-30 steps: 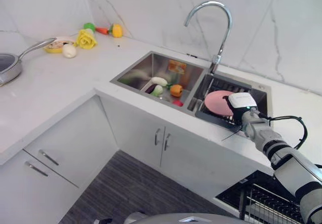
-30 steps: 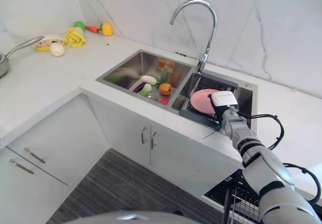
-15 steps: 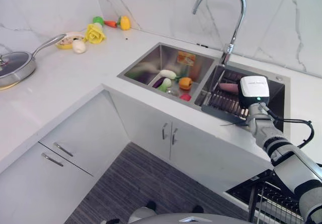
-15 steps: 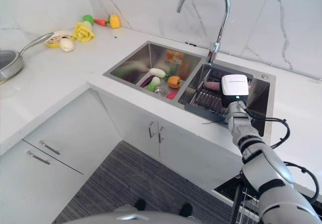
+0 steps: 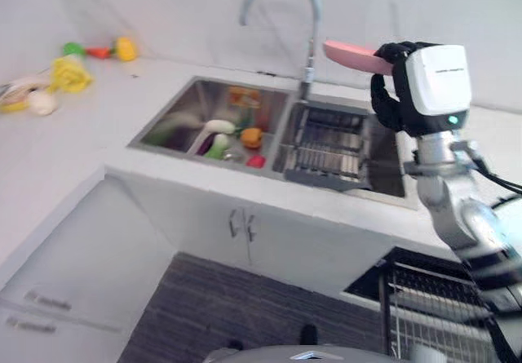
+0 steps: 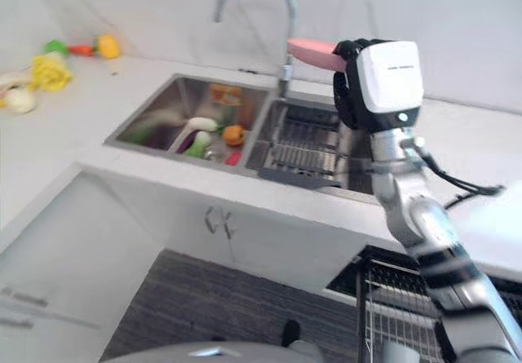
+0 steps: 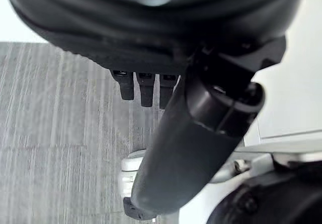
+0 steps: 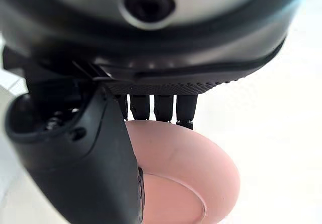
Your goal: Place the dishes in the dishwasher.
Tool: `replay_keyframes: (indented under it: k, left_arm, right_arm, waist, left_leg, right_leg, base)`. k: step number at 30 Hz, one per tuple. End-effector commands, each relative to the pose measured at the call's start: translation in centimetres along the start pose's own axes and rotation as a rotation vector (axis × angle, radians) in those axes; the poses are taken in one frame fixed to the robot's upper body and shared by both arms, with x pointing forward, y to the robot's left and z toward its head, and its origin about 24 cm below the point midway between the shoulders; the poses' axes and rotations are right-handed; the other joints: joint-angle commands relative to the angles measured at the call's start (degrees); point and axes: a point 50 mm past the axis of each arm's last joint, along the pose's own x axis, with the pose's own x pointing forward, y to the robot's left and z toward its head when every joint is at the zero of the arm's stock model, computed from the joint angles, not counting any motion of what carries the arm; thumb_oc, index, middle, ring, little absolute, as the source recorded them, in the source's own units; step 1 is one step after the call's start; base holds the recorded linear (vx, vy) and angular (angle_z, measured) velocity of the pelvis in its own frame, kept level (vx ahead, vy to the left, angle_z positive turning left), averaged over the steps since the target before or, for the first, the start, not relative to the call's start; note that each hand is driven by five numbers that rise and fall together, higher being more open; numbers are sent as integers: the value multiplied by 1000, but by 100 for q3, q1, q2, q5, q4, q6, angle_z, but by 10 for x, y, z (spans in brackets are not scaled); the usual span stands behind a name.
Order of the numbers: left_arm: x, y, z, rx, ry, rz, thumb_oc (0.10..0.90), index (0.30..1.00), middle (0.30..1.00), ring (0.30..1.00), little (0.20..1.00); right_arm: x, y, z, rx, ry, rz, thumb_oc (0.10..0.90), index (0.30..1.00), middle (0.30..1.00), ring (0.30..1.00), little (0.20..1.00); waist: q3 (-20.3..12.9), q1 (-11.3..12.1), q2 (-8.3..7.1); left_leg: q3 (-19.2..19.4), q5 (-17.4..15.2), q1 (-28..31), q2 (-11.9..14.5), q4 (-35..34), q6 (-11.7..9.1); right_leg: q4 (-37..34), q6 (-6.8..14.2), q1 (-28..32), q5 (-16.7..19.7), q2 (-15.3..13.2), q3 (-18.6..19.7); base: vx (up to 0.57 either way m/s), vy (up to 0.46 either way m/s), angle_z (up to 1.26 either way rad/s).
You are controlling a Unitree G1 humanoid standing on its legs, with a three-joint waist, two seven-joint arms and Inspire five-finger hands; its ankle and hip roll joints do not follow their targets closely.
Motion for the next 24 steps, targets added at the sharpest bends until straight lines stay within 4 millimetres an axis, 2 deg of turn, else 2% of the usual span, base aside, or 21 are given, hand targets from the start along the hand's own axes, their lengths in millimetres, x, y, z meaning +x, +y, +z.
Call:
replay_keyframes:
  k: [1, 2, 3, 4, 5, 6, 7, 8, 9, 11, 15, 18, 19, 22, 24]
  left_arm:
    - [5, 6, 24, 50, -60, 15, 800, 900, 900, 900, 900]
    - [5, 4, 28, 29, -61, 22, 800, 900, 900, 900, 900]
    - [5, 4, 27, 32, -60, 22, 800, 900, 900, 900, 900]
    - [5, 4, 29, 18, -58, 21, 800, 900, 900, 900, 900]
    - [5, 1, 33, 15, -76, 16, 800, 900, 900, 900, 900]
    - [5, 1, 33, 15, -76, 16, 800, 900, 900, 900, 900]
    - [4, -1, 38, 12, -102, 27, 800, 900, 900, 900, 900]
    - [4, -2, 40, 14, -112, 28, 800, 900, 900, 900, 900]
    - [4, -2, 40, 13, -113, 28, 800, 900, 900, 900, 900]
    - [4, -5, 43, 10, -129, 25, 800, 900, 900, 900, 900]
    - [3, -9, 51, 26, -159, 16, 800, 900, 900, 900, 900]
    - [3, -8, 53, 23, -167, 17, 800, 900, 900, 900, 900]
    - [3, -7, 57, 26, -183, 20, 800, 900, 900, 900, 900]
    - [3, 1, 78, 5, -262, 46, 800, 900, 900, 900, 900]
    - [3, 1, 78, 4, -262, 46, 800, 900, 900, 900, 900]
  right_arm:
    - [27, -24, -18, -109, -2, -75, 400, 300, 300, 300, 300]
    - [-3, -45, -26, -141, 29, -36, 400, 300, 300, 300, 300]
    - [-4, -46, -27, -142, 31, -33, 400, 300, 300, 300, 300]
    - [-13, -51, -31, -160, 52, -18, 400, 300, 300, 300, 300]
    - [-28, -55, -36, -135, 104, -1, 400, 300, 300, 300, 300]
    - [-28, -55, -36, -135, 104, -1, 400, 300, 300, 300, 300]
    - [-42, -56, -37, -85, 149, -6, 400, 300, 300, 300, 300]
    - [-43, -58, -35, -96, 136, -8, 400, 300, 300, 300, 300]
    - [-43, -58, -35, -97, 136, -8, 400, 300, 300, 300, 300]
    - [-47, -60, -36, -139, 123, 25, 400, 300, 300, 300, 300]
    - [-55, -48, -34, -104, 132, 115, 400, 300, 300, 300, 300]
    - [-51, -46, -31, -100, 101, 128, 400, 300, 300, 300, 300]
    - [-50, -43, -30, -98, 85, 142, 400, 300, 300, 300, 300]
    - [-45, -29, -38, -102, 92, 184, 400, 300, 300, 300, 300]
    - [-45, -29, -38, -102, 91, 183, 400, 300, 300, 300, 300]
  waist:
    - [-216, -123, -221]
    - [-259, -539, -203]
    - [-265, -505, -200]
    - [-272, -617, -183]
    - [-277, -871, -142]
    - [-277, -871, -142]
    - [-274, -1060, -97]
    - [-276, -1106, -73]
    - [-268, -1080, -76]
    - [-269, -1215, -24]
    - [-235, -1368, 41]
    - [-201, -1368, 72]
    - [-158, -1363, 91]
    - [295, -1267, 135]
    - [296, -1273, 138]
  left_leg:
    - [111, 186, -369, 111, 36, -402]
    - [718, 45, -167, 155, 36, -359]
    - [736, 6, -139, 159, 36, -360]
    - [849, -35, -76, 168, 36, -354]
    - [1036, -101, 13, 160, 36, -317]
    - [1036, -101, 13, 160, 36, -317]
    - [1262, -169, 99, 152, 36, -246]
    - [1351, -267, 159, 141, 36, -214]
    - [1379, -206, 139, 144, 36, -216]
    - [1576, -329, 235, 116, 36, -174]
    - [1833, -409, 314, 46, 36, -96]
    - [1925, -418, 308, 21, 36, -75]
    - [1951, -422, 280, 7, 36, -61]
    - [1867, -330, -12, -71, 36, -27]
    - [1864, -326, -21, -72, 36, -26]
  right_leg:
    - [99, 446, 748, -1034, -201, 373]
    - [99, 504, 572, -913, -194, 898]
    - [99, 507, 590, -943, -191, 913]
    - [99, 522, 575, -931, -187, 1013]
    - [99, 531, 532, -899, -178, 1207]
    - [99, 531, 532, -899, -178, 1207]
    - [99, 546, 443, -836, -168, 1465]
    - [105, 573, 426, -870, -163, 1571]
    - [107, 566, 393, -807, -156, 1602]
    - [121, 628, 328, -817, -130, 1792]
    - [128, 716, 159, -717, -76, 2144]
    - [140, 756, 66, -678, -58, 2276]
    - [153, 775, -6, -651, -57, 2320]
    - [203, 807, -336, -522, -86, 2320]
    - [205, 808, -345, -519, -87, 2317]
  base:
    - [41, 73, -116]
    - [38, 64, -88]
    - [58, 80, -103]
    - [64, 50, -127]
    - [44, 48, -106]
    - [34, 67, -72]
    - [52, 60, -53]
    - [14, 52, -89]
    - [54, 48, -105]
    - [25, 50, -101]
    - [-2, 37, -71]
    - [-27, 23, -42]
    - [-142, 50, -32]
    - [-195, 45, -25]
    - [-72, 8, -9]
